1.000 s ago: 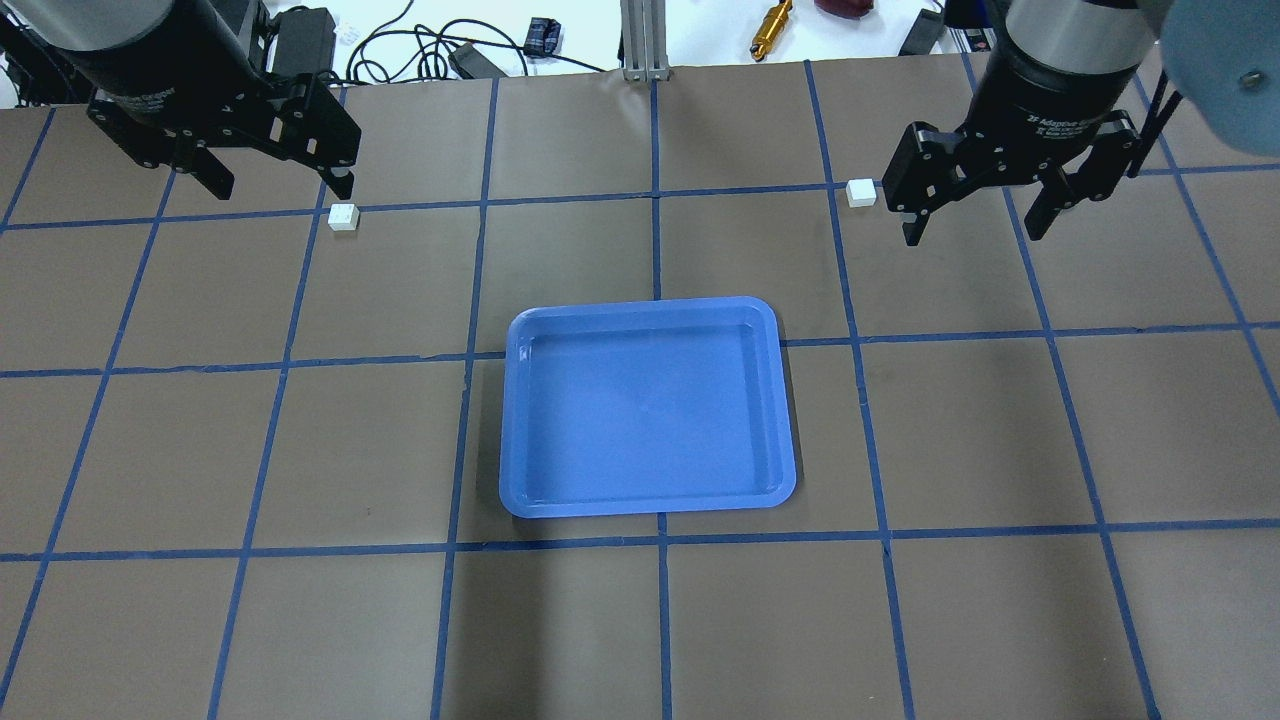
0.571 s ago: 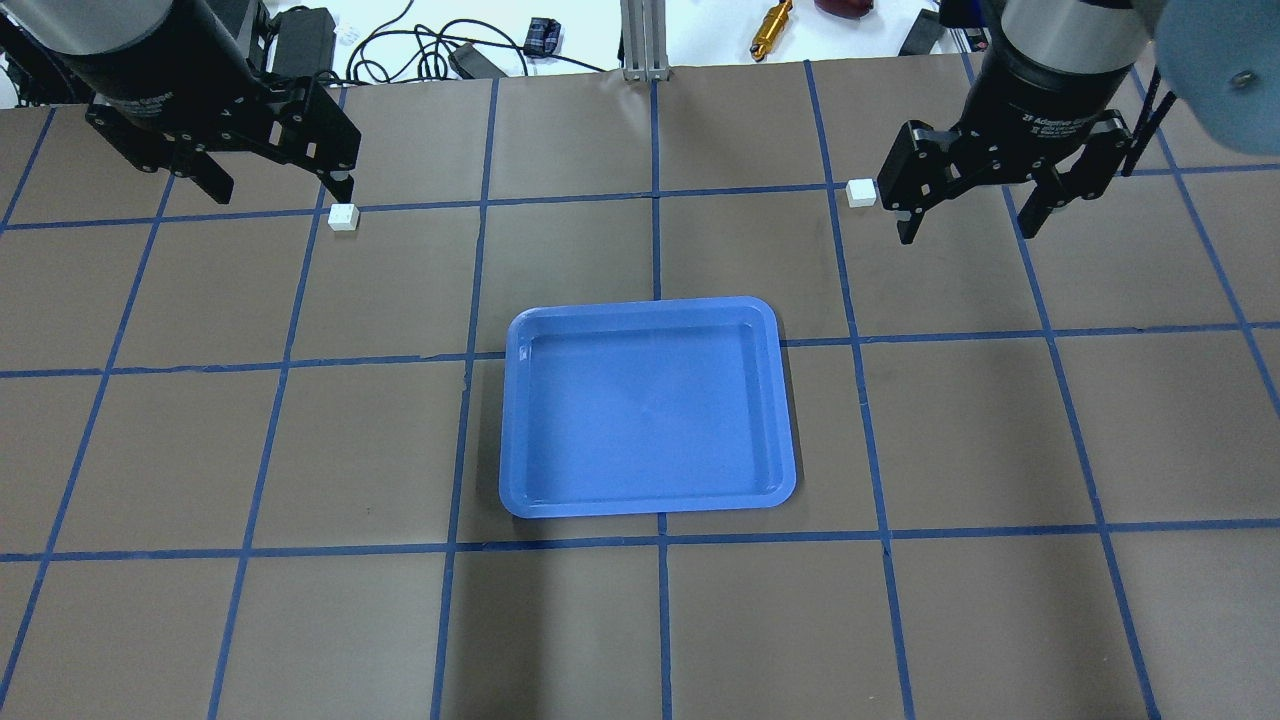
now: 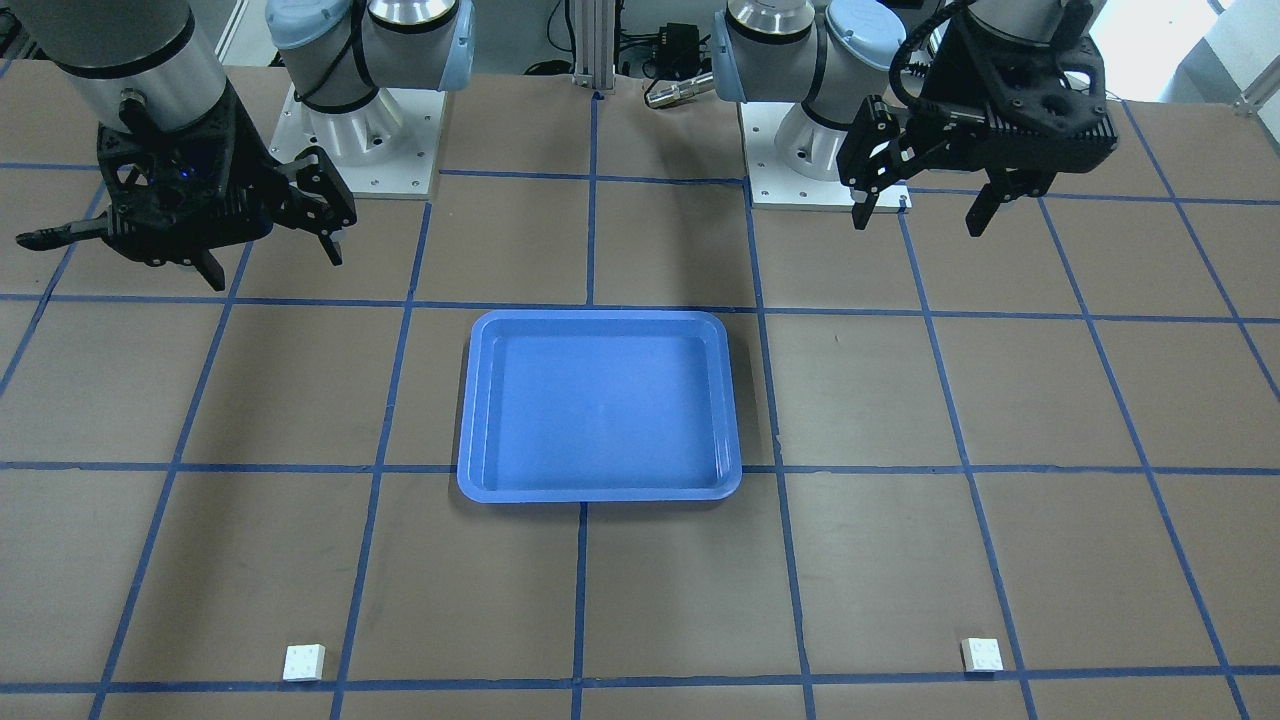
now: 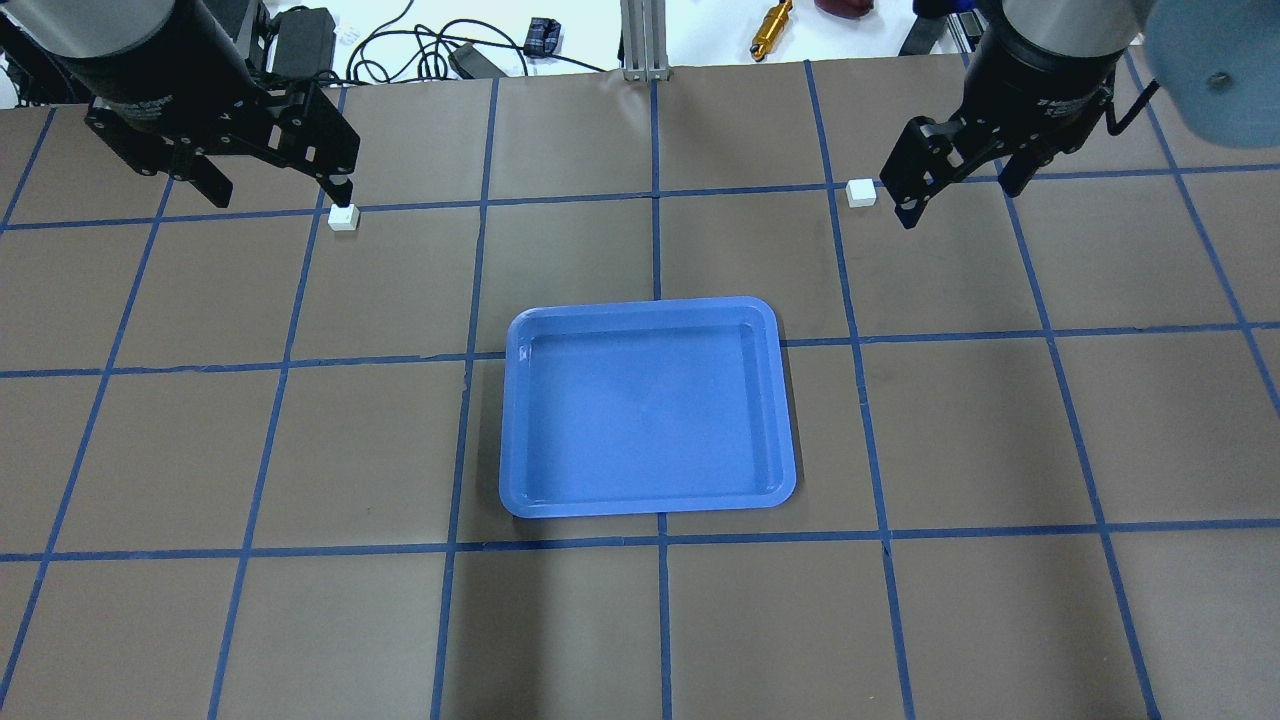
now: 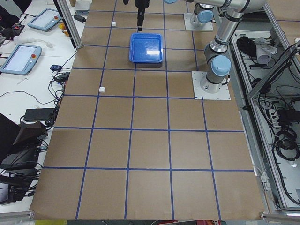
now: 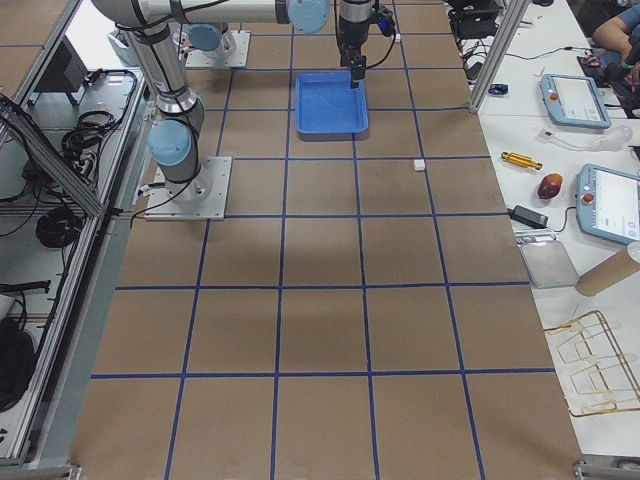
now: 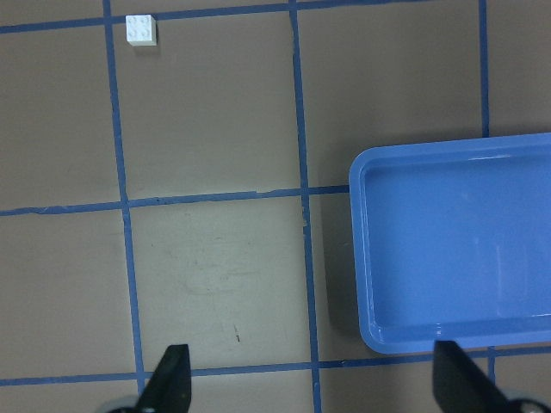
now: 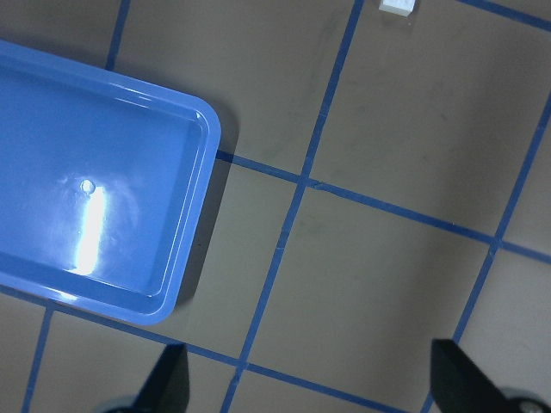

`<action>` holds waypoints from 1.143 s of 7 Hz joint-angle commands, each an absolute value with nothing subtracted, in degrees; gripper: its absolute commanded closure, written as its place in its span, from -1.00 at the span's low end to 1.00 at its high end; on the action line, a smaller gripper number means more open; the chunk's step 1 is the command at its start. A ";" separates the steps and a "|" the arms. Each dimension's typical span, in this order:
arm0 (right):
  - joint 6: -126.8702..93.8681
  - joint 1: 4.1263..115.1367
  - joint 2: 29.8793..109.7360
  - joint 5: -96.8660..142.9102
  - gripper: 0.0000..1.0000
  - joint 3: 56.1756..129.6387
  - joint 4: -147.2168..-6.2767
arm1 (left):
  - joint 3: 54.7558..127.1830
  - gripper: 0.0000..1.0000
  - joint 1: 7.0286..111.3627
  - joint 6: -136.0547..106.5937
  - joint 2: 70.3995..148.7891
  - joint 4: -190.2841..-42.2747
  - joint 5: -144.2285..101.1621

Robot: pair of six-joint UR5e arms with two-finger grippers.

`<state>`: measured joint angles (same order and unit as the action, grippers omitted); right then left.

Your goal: Assemble white blocks and place on blue tray

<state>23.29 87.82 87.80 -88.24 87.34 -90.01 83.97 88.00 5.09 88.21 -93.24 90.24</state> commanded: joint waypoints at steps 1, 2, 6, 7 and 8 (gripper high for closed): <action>41.06 84.04 84.83 -82.48 -1.00 87.28 -93.32 | 83.94 -1.00 87.98 5.10 88.42 -93.16 89.91; 48.70 81.59 83.42 -80.35 -1.00 87.28 -95.34 | 83.76 -1.00 87.80 5.10 88.16 -94.03 90.52; 68.75 75.96 76.04 -72.46 -1.00 86.31 -103.44 | 82.79 -1.00 84.99 5.88 96.82 -88.03 90.44; 70.04 74.81 73.33 -71.81 -1.00 85.79 -103.45 | 82.79 -1.00 84.90 8.24 100.77 -84.59 90.27; 76.49 74.71 70.34 -69.72 -1.00 84.48 -105.62 | 82.71 -1.00 84.55 10.35 104.73 -79.33 90.09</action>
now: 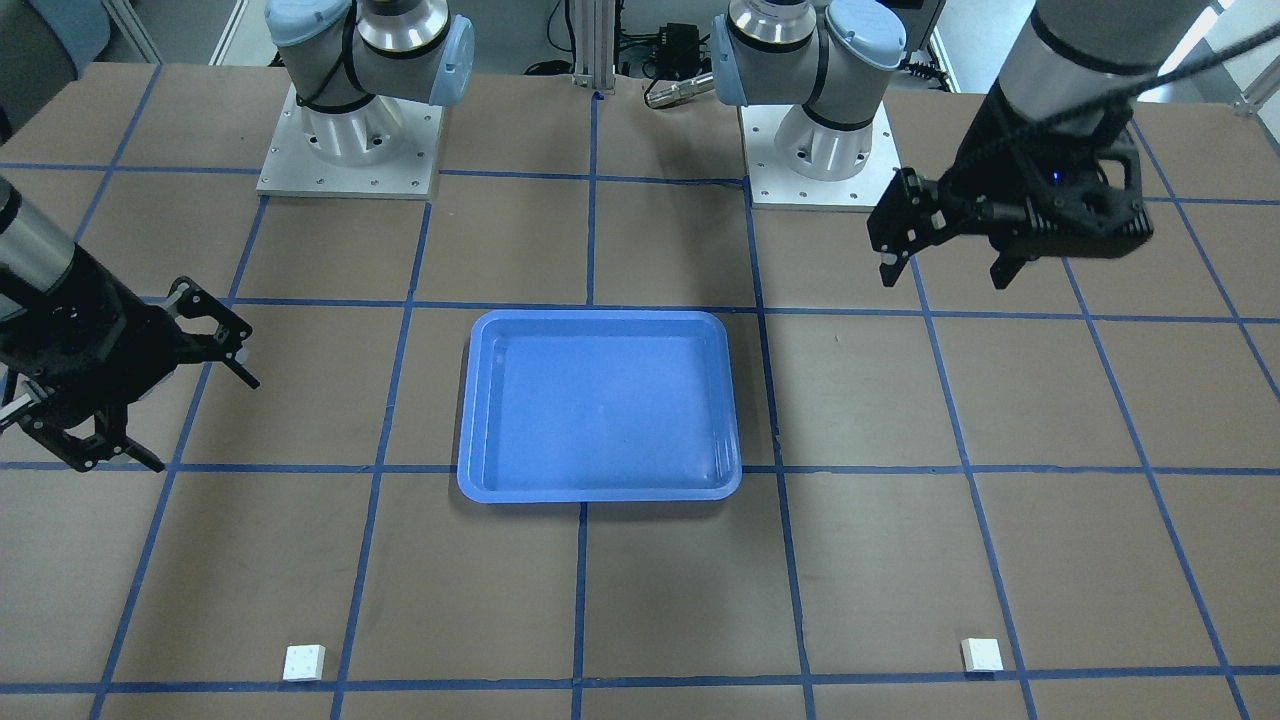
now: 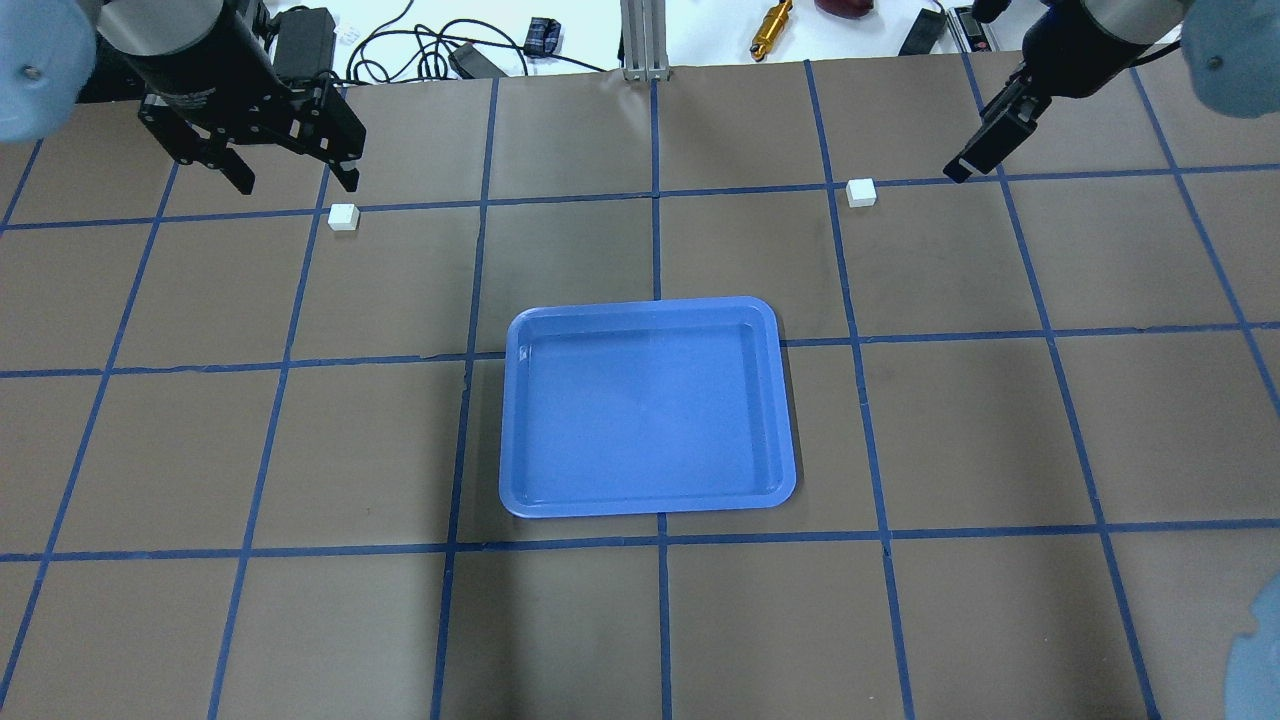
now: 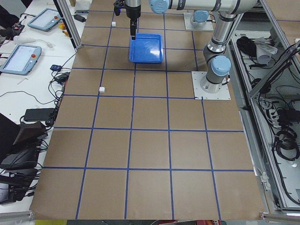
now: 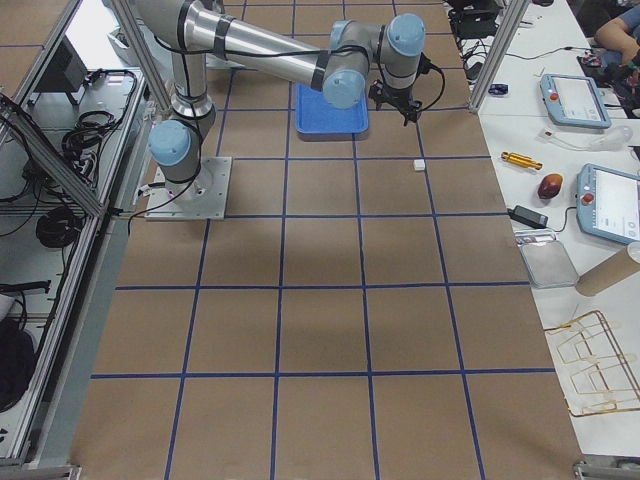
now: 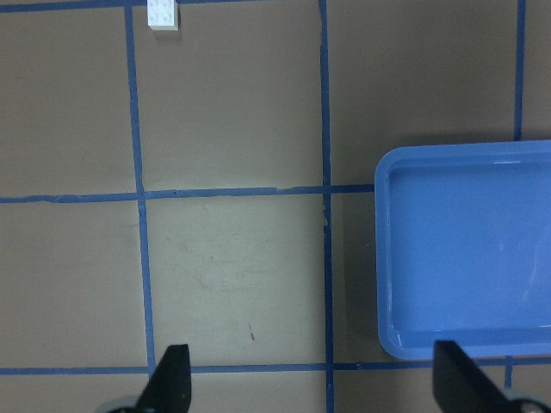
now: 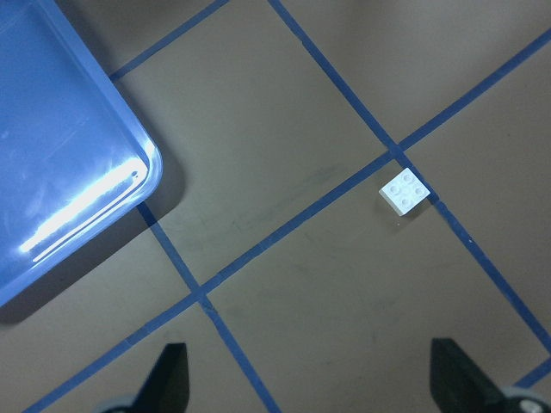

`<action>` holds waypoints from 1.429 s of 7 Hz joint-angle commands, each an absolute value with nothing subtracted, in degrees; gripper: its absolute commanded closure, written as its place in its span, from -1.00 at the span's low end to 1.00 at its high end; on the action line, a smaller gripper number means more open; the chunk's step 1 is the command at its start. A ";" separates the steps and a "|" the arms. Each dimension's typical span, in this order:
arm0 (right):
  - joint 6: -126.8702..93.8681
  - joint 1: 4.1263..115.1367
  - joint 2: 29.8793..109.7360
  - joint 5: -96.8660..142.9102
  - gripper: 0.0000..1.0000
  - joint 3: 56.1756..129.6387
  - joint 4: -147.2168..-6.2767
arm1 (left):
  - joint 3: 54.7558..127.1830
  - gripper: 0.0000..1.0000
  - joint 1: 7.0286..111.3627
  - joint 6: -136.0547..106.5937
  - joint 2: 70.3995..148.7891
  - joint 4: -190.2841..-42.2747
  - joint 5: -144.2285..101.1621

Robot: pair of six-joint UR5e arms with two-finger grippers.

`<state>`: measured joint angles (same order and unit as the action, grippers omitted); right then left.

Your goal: Assemble white blocks and place on blue tray

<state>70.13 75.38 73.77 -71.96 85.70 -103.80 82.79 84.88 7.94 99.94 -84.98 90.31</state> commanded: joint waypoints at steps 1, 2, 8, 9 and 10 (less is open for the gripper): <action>81.34 74.71 67.27 -69.09 -1.00 82.64 -107.21 | 82.71 -1.00 84.20 10.72 108.25 -75.28 88.96; 86.87 74.71 64.02 -66.38 -1.00 80.27 -107.57 | 82.53 -1.00 83.76 10.72 111.94 -70.62 88.60; 108.63 73.83 50.12 -59.42 -1.00 72.43 -109.07 | 73.15 -1.00 77.09 19.07 130.58 -62.31 90.34; 109.59 73.83 48.01 -59.33 -1.00 71.38 -110.03 | 72.78 -1.00 76.82 17.77 131.91 -62.31 91.13; 109.43 73.83 46.16 -58.46 -1.00 70.76 -109.95 | 72.60 -1.00 76.90 14.71 132.97 -62.23 91.40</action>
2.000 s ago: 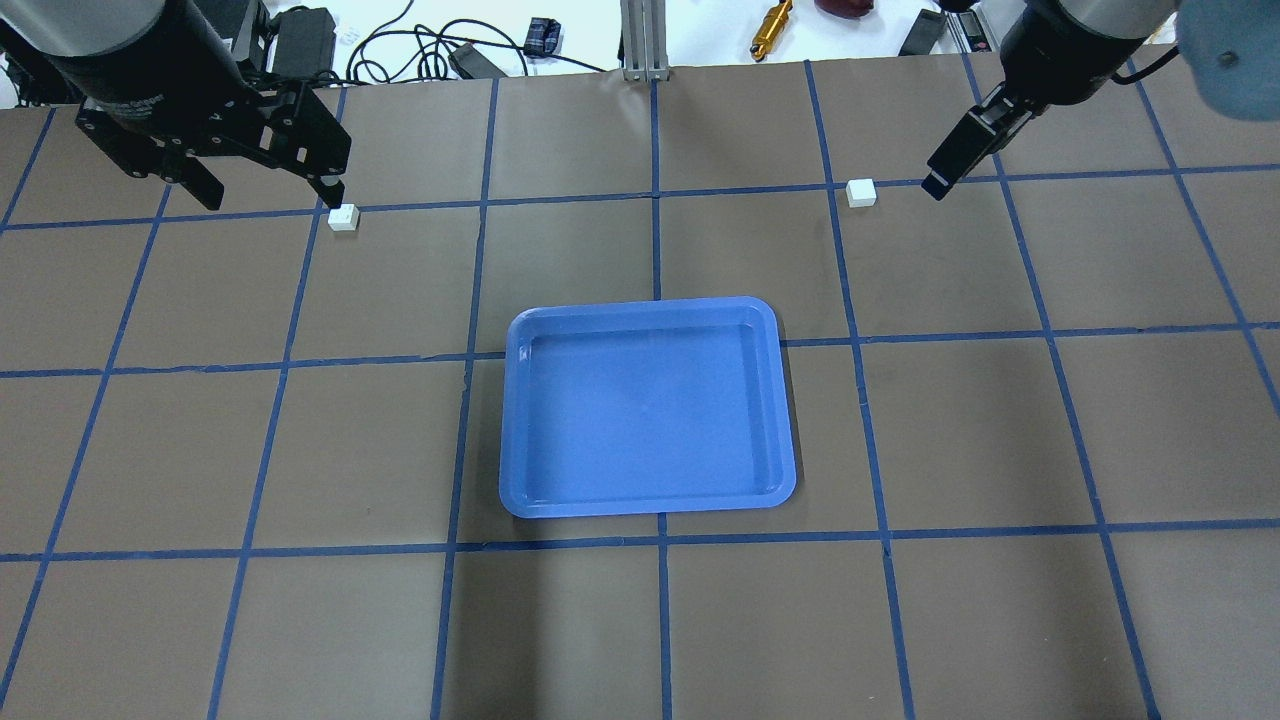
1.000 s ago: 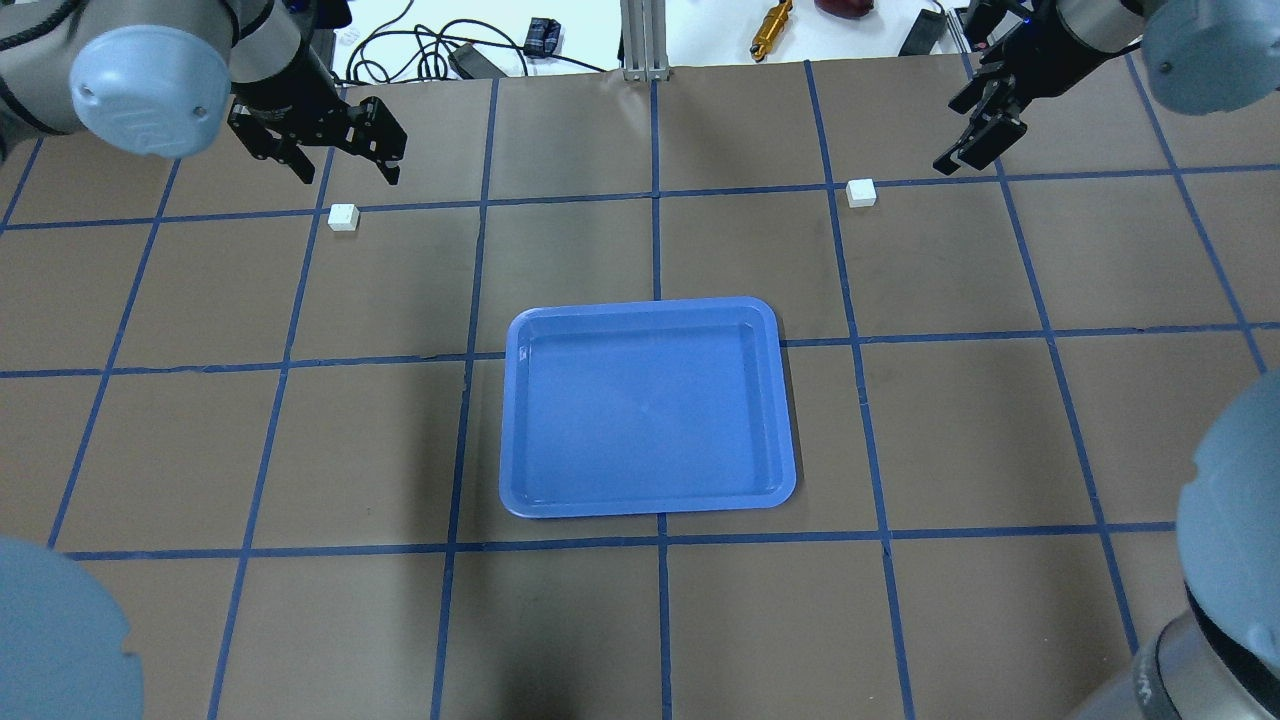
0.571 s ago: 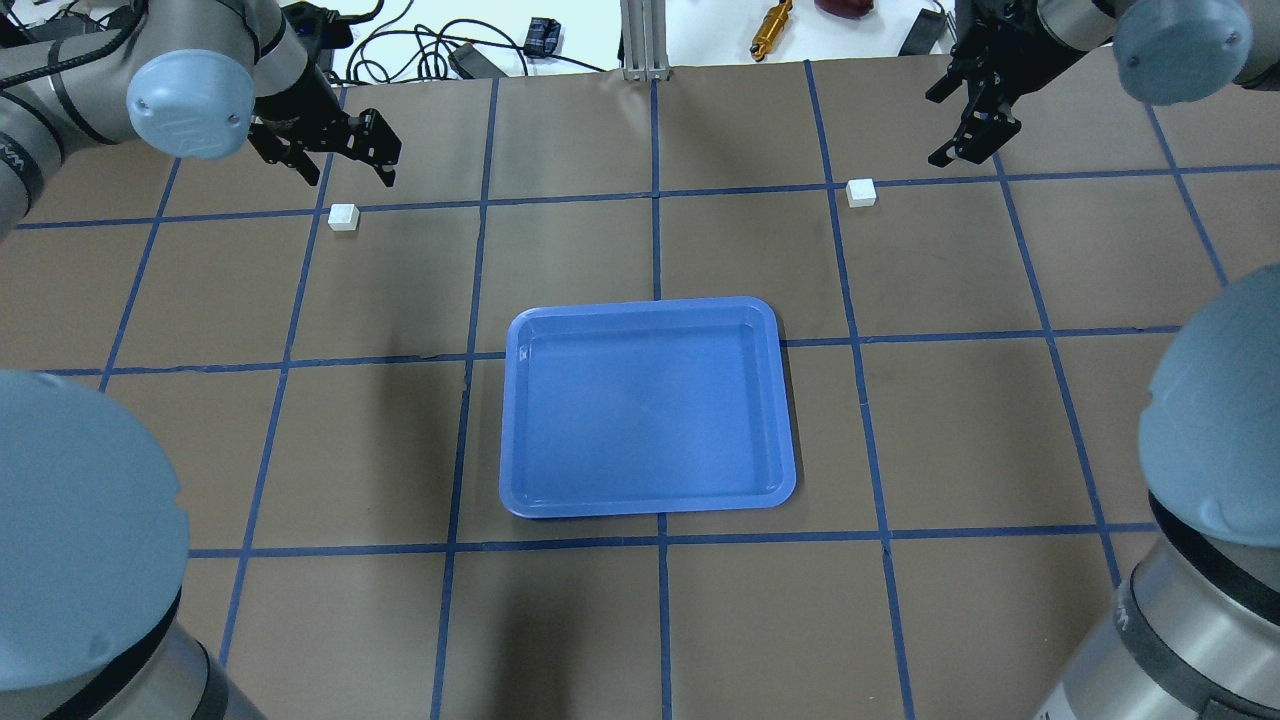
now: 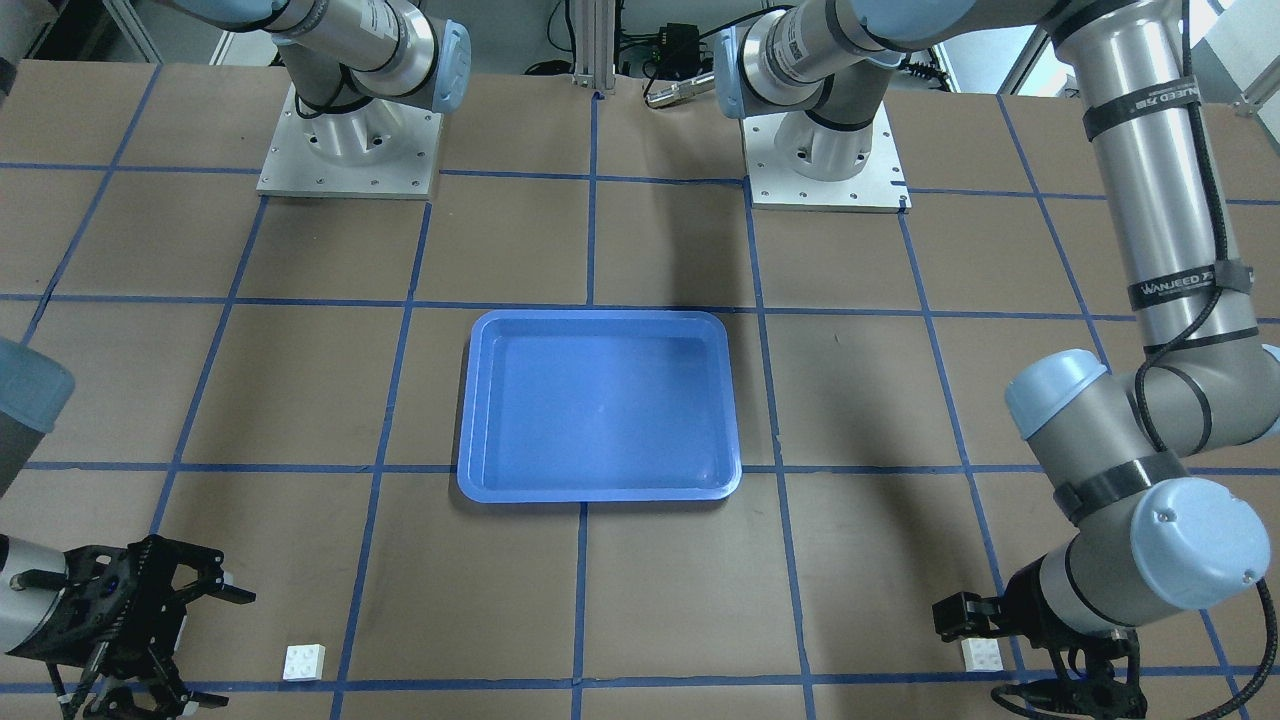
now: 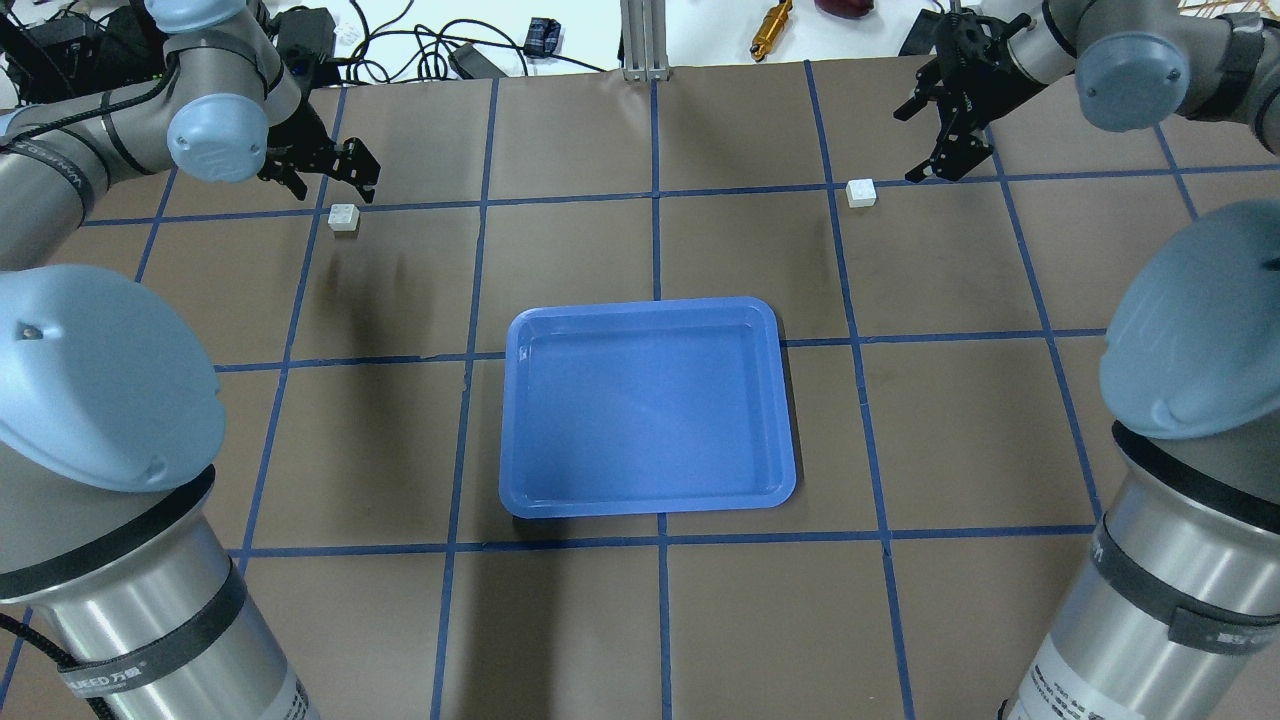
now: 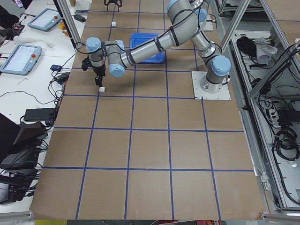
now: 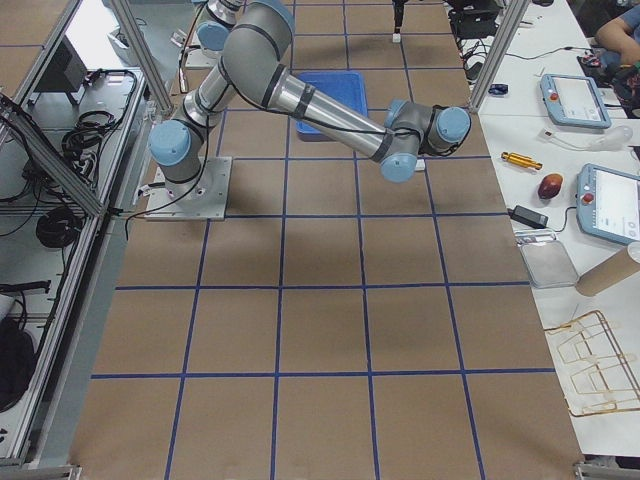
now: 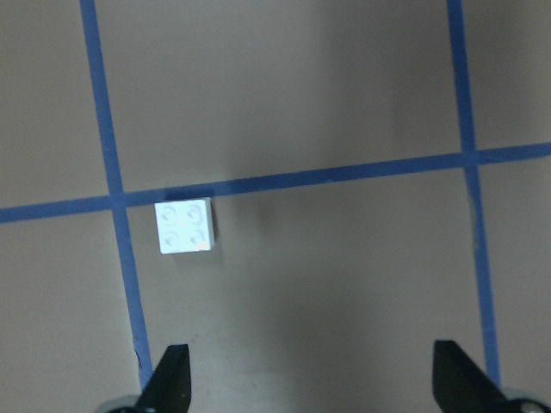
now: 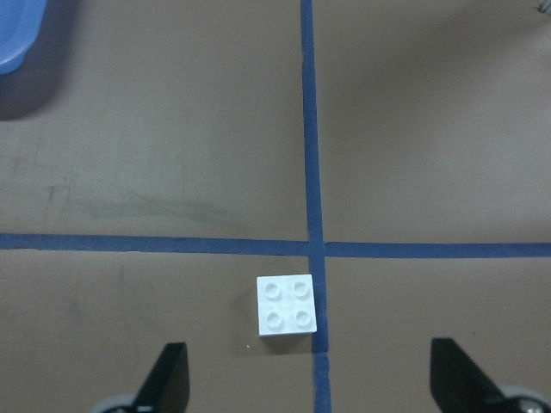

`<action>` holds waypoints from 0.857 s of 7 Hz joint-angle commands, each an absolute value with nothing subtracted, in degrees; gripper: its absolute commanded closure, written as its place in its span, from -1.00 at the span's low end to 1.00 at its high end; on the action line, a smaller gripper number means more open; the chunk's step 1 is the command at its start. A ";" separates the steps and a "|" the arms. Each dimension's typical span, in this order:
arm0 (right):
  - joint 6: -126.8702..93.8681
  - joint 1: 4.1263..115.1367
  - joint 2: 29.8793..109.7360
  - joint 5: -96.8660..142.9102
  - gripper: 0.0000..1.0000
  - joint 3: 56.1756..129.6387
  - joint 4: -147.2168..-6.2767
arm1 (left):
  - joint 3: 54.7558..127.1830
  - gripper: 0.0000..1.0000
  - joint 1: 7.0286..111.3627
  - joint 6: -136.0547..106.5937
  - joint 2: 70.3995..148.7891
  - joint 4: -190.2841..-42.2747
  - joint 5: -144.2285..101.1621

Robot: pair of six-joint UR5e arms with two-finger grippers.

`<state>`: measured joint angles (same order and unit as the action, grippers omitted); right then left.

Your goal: Assemble white blocks and place on blue tray

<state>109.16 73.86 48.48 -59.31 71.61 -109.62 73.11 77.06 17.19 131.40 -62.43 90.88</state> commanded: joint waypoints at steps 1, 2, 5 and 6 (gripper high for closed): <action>108.55 73.83 44.75 -55.84 -1.00 70.75 -109.95 | 72.68 -1.00 76.90 14.68 133.67 -62.05 93.23; 107.41 73.83 44.39 -55.90 -1.00 70.93 -109.69 | 73.03 -1.00 76.82 14.76 133.86 -61.96 93.08; 104.87 73.83 43.42 -55.99 -1.00 70.84 -109.60 | 72.95 -1.00 76.82 14.76 134.64 -59.17 92.90; 104.85 73.83 42.81 -55.81 -1.00 70.67 -109.69 | 72.86 -0.99 76.90 15.20 135.00 -58.28 92.90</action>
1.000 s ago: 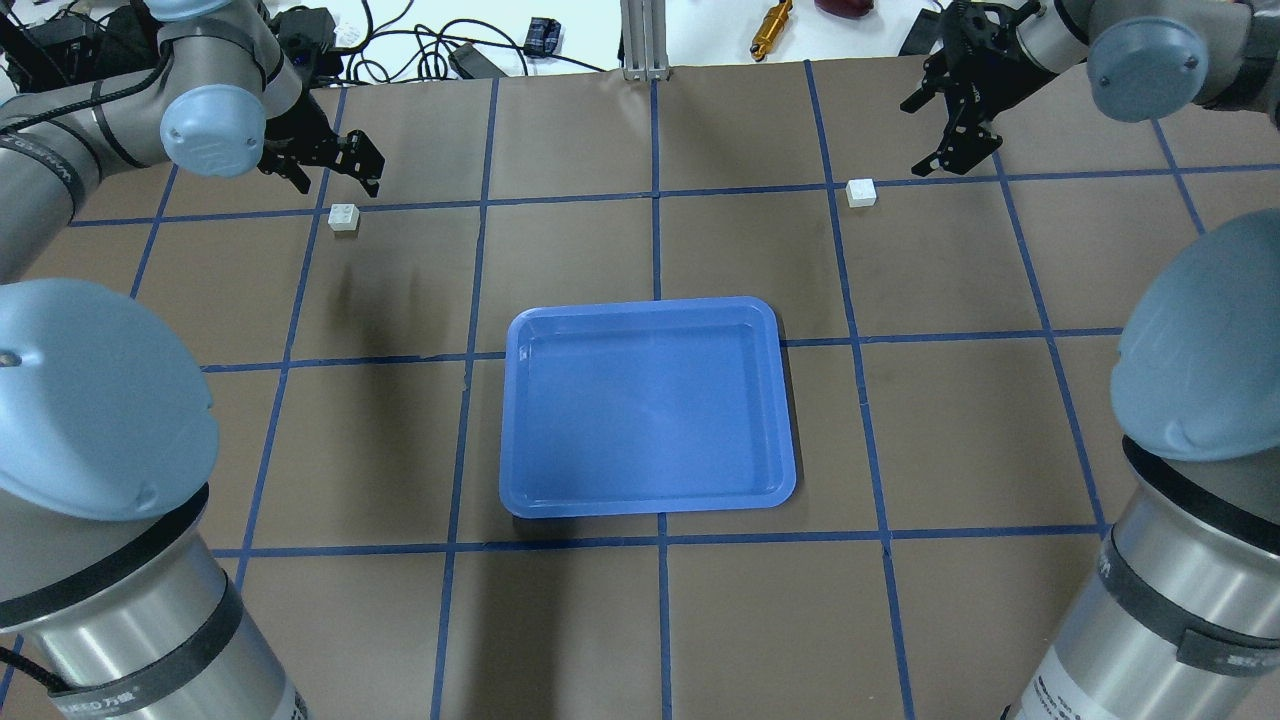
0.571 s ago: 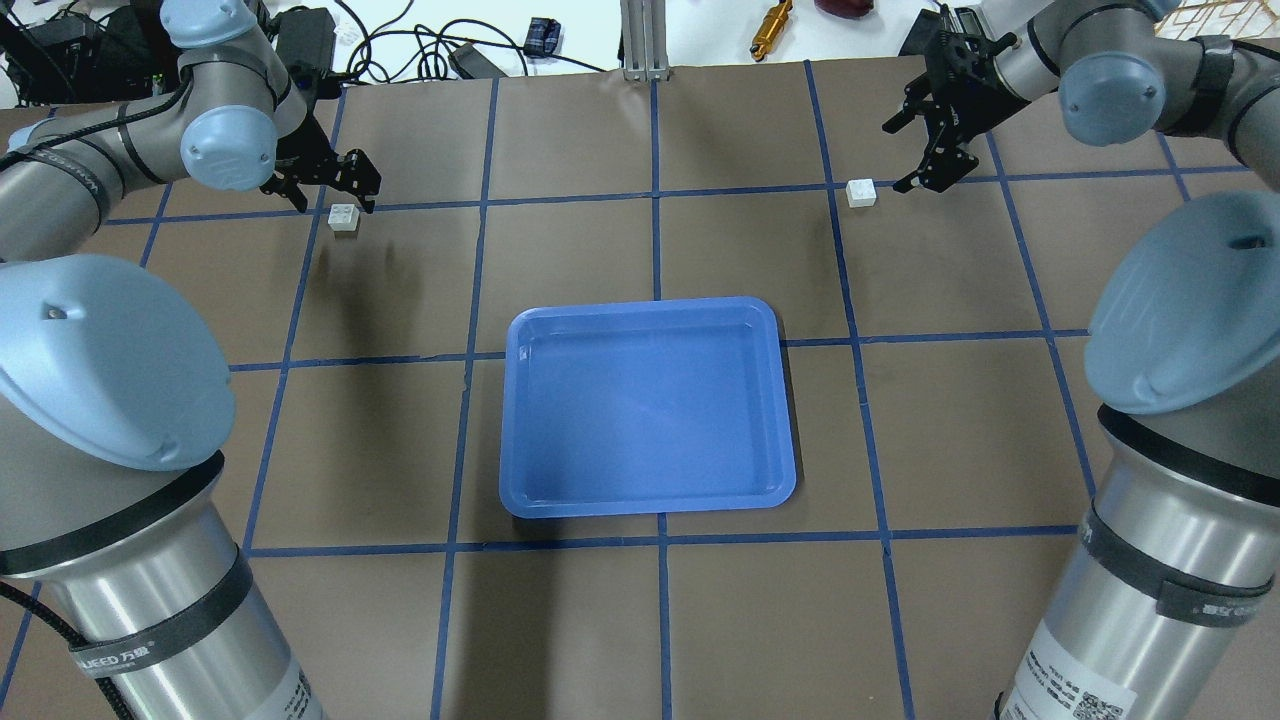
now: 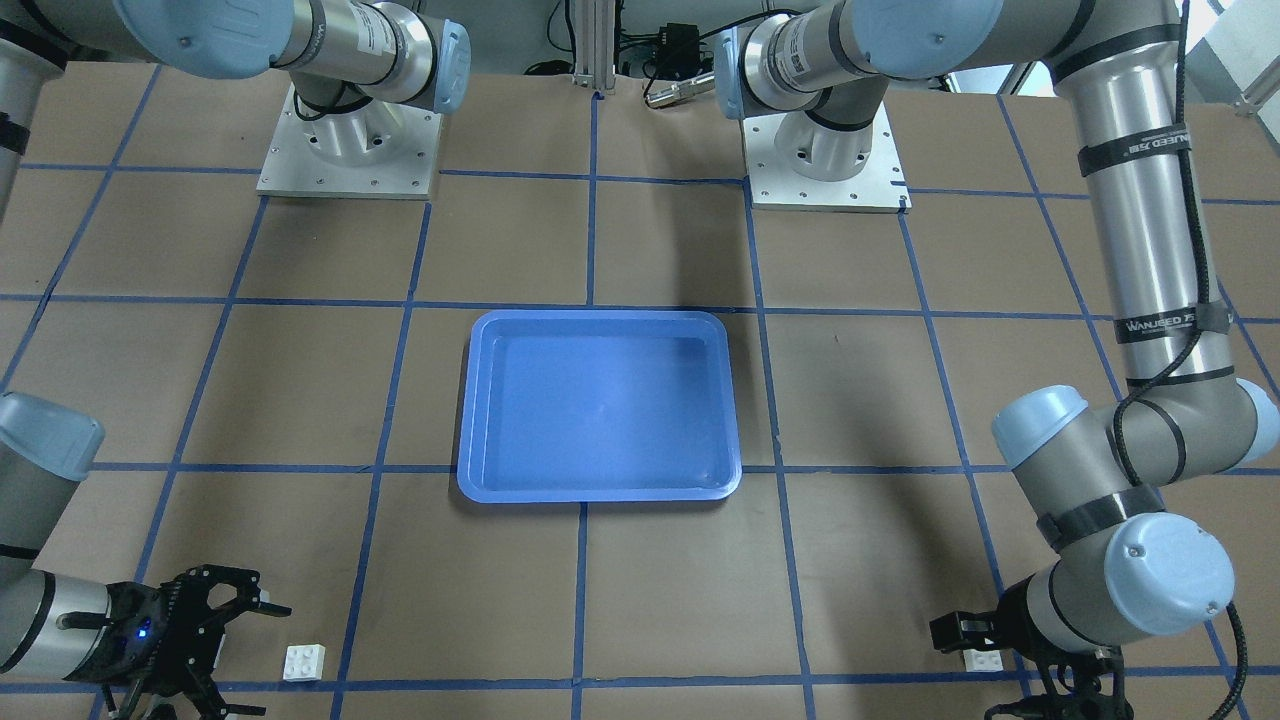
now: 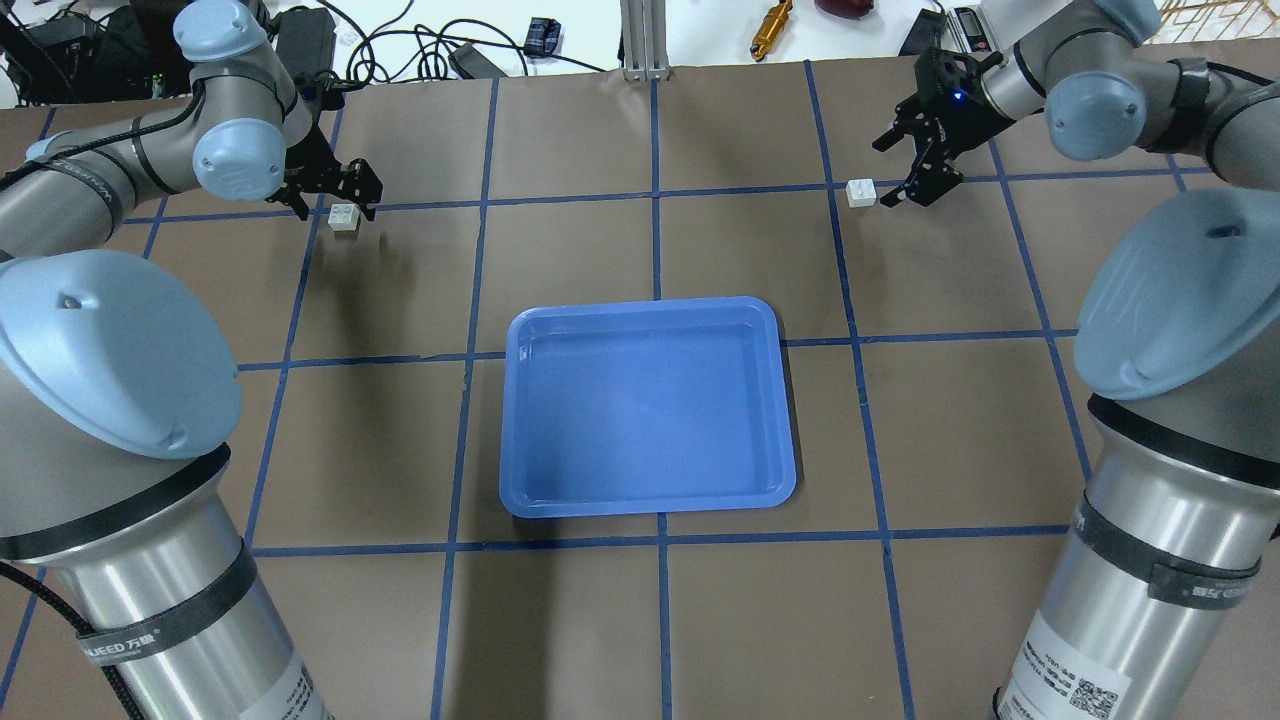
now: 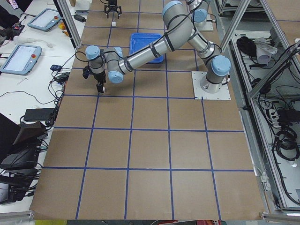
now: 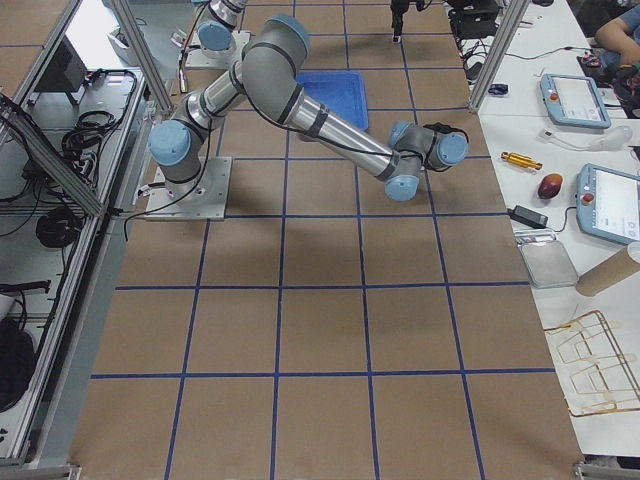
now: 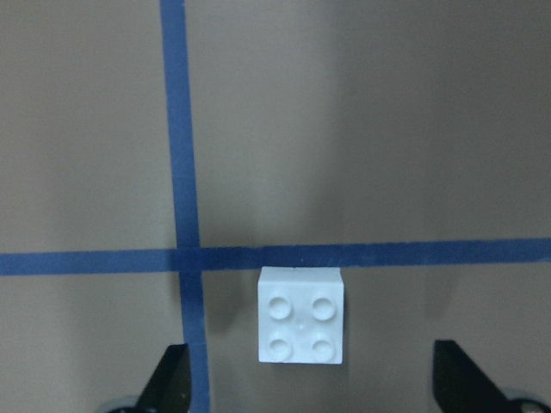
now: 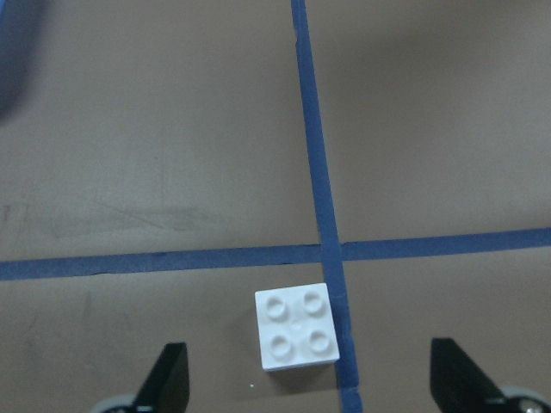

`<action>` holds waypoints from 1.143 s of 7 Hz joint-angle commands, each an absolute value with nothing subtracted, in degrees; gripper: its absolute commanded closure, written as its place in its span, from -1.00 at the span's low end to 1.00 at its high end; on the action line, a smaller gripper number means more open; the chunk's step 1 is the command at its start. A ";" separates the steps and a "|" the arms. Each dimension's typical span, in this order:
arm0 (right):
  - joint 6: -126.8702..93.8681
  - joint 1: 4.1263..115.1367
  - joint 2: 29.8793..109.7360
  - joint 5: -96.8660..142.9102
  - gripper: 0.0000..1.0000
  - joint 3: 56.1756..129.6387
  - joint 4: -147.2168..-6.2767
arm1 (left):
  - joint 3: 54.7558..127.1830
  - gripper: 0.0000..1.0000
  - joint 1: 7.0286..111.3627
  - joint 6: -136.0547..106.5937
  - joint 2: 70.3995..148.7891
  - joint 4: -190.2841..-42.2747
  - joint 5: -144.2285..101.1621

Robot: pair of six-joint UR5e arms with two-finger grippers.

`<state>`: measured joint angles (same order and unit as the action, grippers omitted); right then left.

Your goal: Assemble white blocks and place on blue tray

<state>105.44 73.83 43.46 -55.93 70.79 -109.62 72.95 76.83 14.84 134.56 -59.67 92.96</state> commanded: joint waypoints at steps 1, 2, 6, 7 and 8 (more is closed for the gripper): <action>104.77 73.83 41.85 -55.72 -1.00 70.66 -109.69 | 73.21 -0.88 76.82 15.29 135.09 -58.36 92.99; 104.85 73.83 41.66 -56.07 -0.99 70.93 -109.60 | 73.30 -0.77 76.82 15.47 135.26 -58.36 92.99; 104.94 73.92 41.05 -56.60 -0.72 70.84 -109.07 | 73.56 0.70 76.82 15.73 135.09 -58.36 92.64; 104.94 74.00 41.13 -56.51 -0.72 70.84 -109.07 | 73.48 0.79 76.73 15.82 135.09 -58.36 92.72; 104.94 74.00 41.13 -56.43 -0.72 70.84 -109.16 | 73.39 0.84 76.73 15.82 134.83 -58.36 92.55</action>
<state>104.94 73.96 41.11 -56.52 70.85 -109.09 73.48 76.76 15.79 135.03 -58.36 92.65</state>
